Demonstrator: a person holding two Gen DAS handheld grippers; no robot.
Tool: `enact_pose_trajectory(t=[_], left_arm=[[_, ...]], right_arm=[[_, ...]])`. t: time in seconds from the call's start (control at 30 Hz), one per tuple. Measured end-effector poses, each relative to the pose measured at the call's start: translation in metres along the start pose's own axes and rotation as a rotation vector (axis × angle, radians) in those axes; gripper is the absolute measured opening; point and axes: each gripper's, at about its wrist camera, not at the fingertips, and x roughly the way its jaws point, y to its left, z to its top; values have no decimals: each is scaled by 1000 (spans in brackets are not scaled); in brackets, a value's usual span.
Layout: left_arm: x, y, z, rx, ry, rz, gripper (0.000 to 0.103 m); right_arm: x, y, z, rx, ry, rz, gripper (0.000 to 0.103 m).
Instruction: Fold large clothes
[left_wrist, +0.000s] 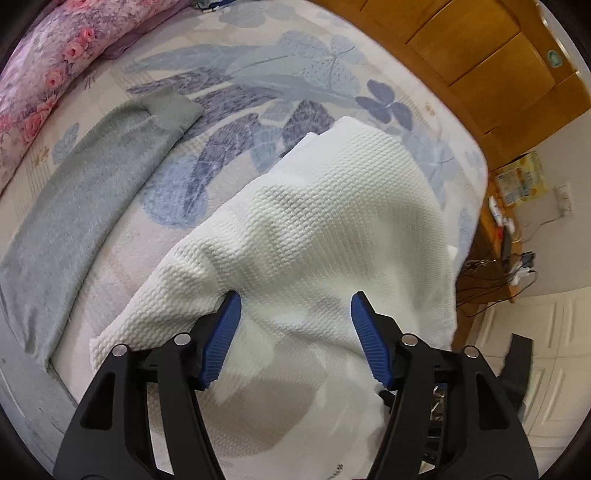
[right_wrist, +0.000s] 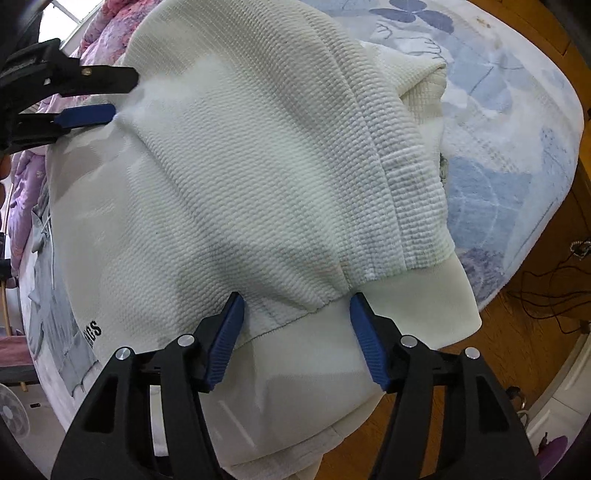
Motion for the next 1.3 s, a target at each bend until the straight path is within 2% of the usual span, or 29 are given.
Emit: enact_pose_trajectory(t=[0.03,0.17,0.27,0.43,0.5,0.6,0.67,0.73,0.8,0.9,1.0,1.07,1.3], left_arm=[[-5,1,-2,-4,-8,-17,64],[-41,11,-21,-37,-64,-84,80],[-69,20,-40,-62,-106,-68,85],[-112,48,-80,-115,-164,48,90],[-130,62,-100,-151,-187,106,91],[-148,77,-128,-180,-198,135,93],[-163,87,-153,-191,-205,201,97],[-178,95,-178,-205,-210,227,98],[-193,104,-202,-243,-200,216,98],[-223,115,-240,-278,-218,230,98],[-256,117,-270,-275,-247,257,98],[-284,117,-292,-262,-252,246,98],[-395,105,-360,-229,-404,271,98]], right_arm=[[-2,3,1,9,8,-9,58],[-20,16,6,33,-5,-17,59],[-41,36,6,30,-30,-2,63],[-69,85,5,-42,-67,-2,66],[-77,104,7,-68,-82,-19,70],[-85,132,6,-112,-93,-45,73],[-90,154,-1,-150,-93,-65,75],[-93,170,-12,-181,-105,-83,76],[-102,193,-24,-215,-121,-115,82],[-120,226,-47,-255,-159,-141,83],[-143,261,-74,-278,-194,-158,85],[-164,287,-98,-296,-226,-158,85],[-242,353,-170,-336,-341,-194,87]])
